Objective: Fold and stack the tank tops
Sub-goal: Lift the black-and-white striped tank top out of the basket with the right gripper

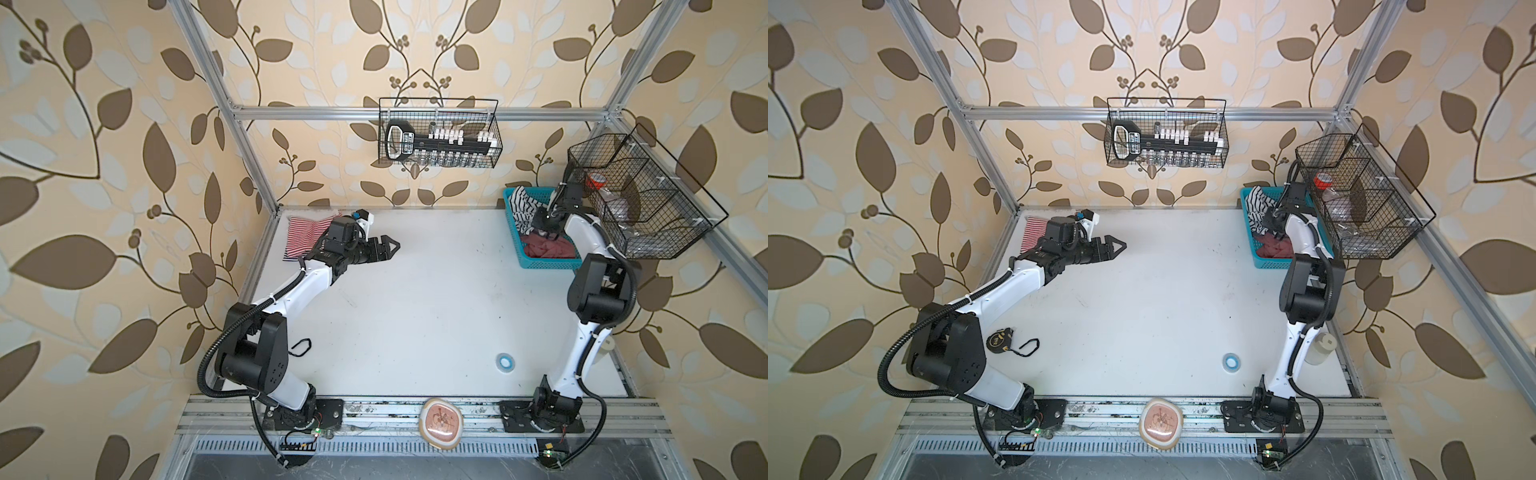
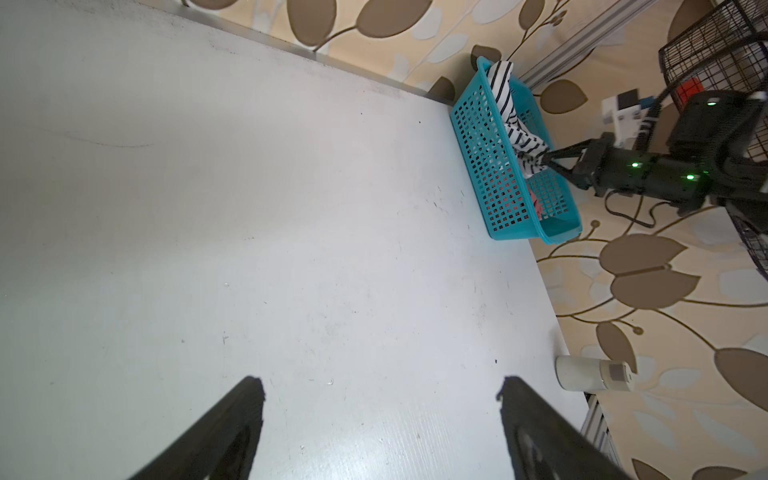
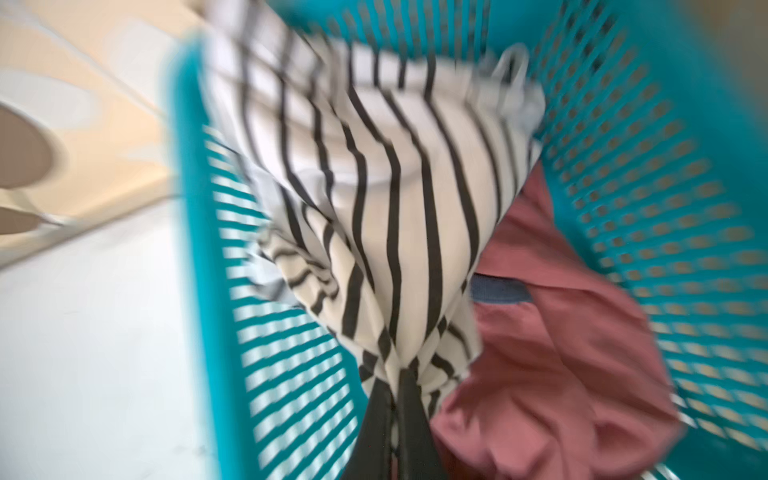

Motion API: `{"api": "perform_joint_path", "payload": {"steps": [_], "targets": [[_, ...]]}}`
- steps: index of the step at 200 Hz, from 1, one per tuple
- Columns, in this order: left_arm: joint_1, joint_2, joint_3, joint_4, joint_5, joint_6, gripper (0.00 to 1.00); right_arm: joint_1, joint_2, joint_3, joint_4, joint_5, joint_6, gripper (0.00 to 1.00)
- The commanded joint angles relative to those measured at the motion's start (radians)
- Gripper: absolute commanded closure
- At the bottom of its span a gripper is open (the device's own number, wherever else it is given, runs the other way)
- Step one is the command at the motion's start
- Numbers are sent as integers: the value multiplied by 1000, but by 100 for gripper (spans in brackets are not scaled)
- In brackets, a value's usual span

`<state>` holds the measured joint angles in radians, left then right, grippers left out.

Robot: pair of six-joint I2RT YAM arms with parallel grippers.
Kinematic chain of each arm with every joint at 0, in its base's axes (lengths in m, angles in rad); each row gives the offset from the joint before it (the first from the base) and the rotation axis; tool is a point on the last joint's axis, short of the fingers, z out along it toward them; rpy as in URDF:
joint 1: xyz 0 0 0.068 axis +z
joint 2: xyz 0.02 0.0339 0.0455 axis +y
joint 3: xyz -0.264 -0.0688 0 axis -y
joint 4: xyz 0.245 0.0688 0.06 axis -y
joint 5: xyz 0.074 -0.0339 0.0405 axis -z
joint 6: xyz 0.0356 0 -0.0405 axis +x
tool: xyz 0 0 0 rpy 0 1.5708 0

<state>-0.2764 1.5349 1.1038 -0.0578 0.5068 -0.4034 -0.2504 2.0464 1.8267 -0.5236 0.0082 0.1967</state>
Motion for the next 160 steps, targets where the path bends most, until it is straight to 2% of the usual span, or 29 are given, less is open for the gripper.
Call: {"api": "perform_joint_path", "payload": {"steps": [1,59,118,148,160], "targets": [[-14,-7,41,39,47,-14,10,35,-159,-44,75,-20,1,100],[-18,-54,39,58,50,-32,11,92,-406,-51,67,-58,-9,100],[-20,-139,56,62,57,-39,12,252,-561,-41,9,-167,-36,100],[-21,-185,52,67,59,-47,15,311,-610,-80,42,-303,10,100],[-21,-205,48,65,59,-46,16,352,-613,-94,33,-311,12,100]]}}
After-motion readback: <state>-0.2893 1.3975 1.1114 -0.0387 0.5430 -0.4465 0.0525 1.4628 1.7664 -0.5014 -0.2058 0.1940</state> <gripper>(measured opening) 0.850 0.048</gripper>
